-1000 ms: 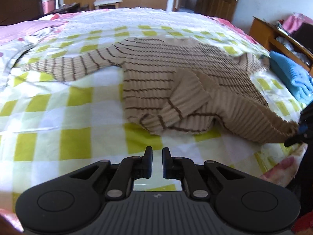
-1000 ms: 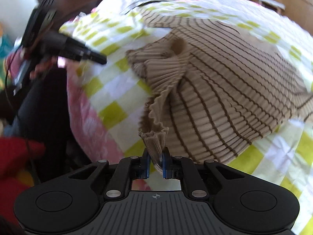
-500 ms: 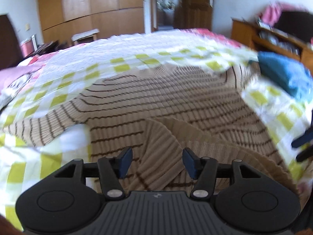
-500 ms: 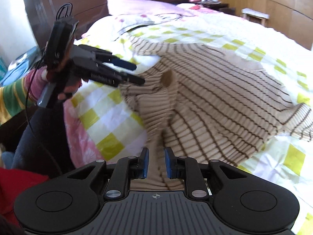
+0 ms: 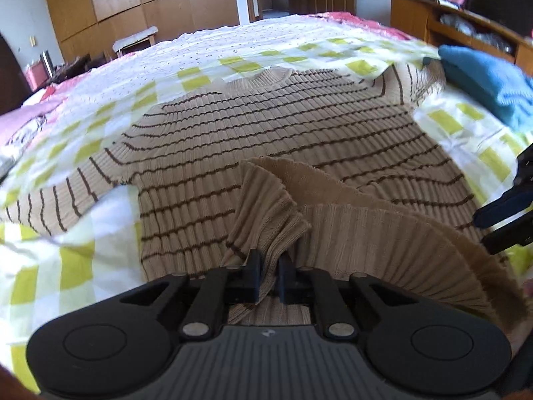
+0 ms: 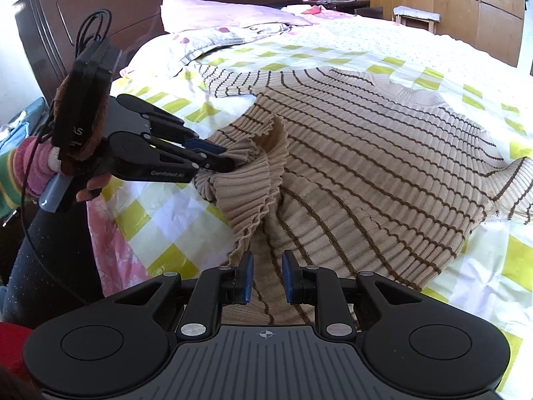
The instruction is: Fold small clothes
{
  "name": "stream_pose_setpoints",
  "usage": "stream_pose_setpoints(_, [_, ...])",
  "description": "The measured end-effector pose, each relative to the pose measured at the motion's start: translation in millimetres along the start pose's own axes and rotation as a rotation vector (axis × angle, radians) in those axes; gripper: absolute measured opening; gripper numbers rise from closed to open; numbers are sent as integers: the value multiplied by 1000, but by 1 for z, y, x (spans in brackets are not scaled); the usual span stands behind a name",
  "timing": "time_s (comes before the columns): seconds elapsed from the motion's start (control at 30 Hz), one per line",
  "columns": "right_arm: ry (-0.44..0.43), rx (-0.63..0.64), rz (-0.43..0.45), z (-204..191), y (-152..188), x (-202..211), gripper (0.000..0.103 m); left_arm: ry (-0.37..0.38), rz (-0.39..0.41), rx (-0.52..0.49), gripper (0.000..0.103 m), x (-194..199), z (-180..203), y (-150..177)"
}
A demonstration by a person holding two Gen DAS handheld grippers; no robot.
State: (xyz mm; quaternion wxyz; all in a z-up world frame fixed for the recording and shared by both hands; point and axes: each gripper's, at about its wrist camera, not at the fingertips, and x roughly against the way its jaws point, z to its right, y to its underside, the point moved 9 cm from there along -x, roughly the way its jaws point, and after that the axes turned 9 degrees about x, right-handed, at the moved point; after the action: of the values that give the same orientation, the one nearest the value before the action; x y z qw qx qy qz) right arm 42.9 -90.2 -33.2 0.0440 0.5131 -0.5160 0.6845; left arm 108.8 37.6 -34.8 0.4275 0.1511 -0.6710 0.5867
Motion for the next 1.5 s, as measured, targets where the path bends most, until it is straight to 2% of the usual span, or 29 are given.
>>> stream_pose_setpoints(0.13, [-2,-3,-13,-2,4,-2,20,59,-9,55,16,27,-4,13])
stream_pose_setpoints(0.2, [-7,-3,-14,-3,7,-1,20,57,-16,67,16,46,-10,24])
stream_pose_setpoints(0.3, [-15,-13,-18,-4,10,0,20,13,-24,113,16,74,-28,44])
stream_pose_setpoints(0.47, [-31,1,-44,-10,17,-5,20,-113,-41,216,14,106,-74,75])
stream_pose_setpoints(0.53, [-32,17,-50,-13,18,-5,20,-137,-45,248,14,114,-87,82])
stream_pose_setpoints(0.63, [-6,20,-63,-12,21,-2,20,-148,-6,261,14,121,-92,79])
stream_pose_setpoints(0.7, [22,-4,-69,-5,26,2,20,-123,26,249,14,119,-85,70])
stream_pose_setpoints(0.8, [57,-64,-77,6,31,3,21,-48,54,220,15,100,-64,51])
stream_pose_setpoints(0.93, [21,-69,-100,-1,32,-8,21,56,38,149,15,64,-17,31])
stream_pose_setpoints(1.03, [0,-20,-168,-11,37,-25,21,96,-7,100,16,38,8,29])
stream_pose_setpoints(1.1, [20,20,-279,-11,49,-40,19,107,-64,84,16,22,15,35])
stream_pose_setpoints(1.17, [5,48,-302,-10,51,-39,19,104,-133,68,16,11,18,45])
stream_pose_setpoints(1.23, [-2,60,-369,-8,56,-34,19,87,-204,41,17,6,18,60])
stream_pose_setpoints(1.37, [3,84,-452,-2,77,-19,19,96,-251,-15,21,16,21,73])
stream_pose_setpoints(1.5, [1,15,-467,3,86,-4,19,86,-256,-25,21,25,21,74])
